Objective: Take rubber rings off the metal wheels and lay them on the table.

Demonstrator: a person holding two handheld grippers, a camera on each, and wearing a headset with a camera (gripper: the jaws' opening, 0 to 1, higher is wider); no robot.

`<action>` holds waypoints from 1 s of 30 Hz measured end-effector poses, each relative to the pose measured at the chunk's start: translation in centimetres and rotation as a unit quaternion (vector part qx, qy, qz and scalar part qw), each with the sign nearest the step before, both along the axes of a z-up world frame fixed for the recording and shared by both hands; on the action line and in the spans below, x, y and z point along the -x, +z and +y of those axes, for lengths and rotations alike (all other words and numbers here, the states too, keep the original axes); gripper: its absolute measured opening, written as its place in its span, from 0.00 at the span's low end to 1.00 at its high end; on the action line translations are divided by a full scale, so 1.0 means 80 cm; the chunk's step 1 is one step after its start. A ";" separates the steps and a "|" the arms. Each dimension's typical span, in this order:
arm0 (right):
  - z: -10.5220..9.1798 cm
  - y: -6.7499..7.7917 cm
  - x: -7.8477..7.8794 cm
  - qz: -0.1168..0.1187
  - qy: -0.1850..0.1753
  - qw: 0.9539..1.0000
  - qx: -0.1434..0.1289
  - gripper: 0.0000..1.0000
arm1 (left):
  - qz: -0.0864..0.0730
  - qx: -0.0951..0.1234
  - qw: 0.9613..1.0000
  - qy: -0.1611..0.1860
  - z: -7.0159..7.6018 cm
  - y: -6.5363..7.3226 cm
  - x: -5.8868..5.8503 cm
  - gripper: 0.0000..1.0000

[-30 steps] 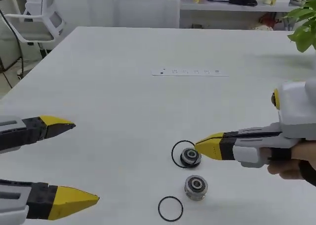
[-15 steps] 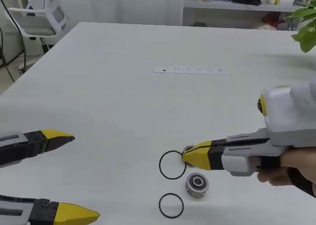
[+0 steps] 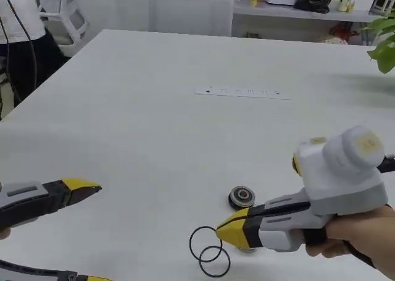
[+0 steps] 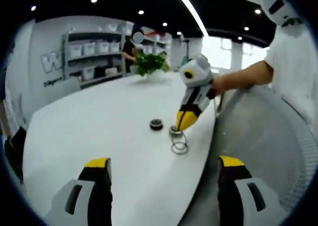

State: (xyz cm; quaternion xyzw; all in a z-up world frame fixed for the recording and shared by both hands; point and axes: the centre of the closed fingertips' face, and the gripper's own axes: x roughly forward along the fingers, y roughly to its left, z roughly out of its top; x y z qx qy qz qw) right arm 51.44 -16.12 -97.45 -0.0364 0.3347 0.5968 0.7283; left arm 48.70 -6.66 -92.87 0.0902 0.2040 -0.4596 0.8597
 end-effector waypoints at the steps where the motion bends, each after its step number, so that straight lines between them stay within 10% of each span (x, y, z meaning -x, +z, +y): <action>1: 0.001 -0.002 0.001 0.001 0.001 1.000 0.001 0.00 | 0.001 0.001 1.000 0.002 0.000 0.000 0.000 0.89; 30: -0.004 -0.053 0.000 -0.022 -0.002 0.997 0.080 0.00 | 0.008 0.003 1.000 0.011 0.003 -0.002 0.000 0.87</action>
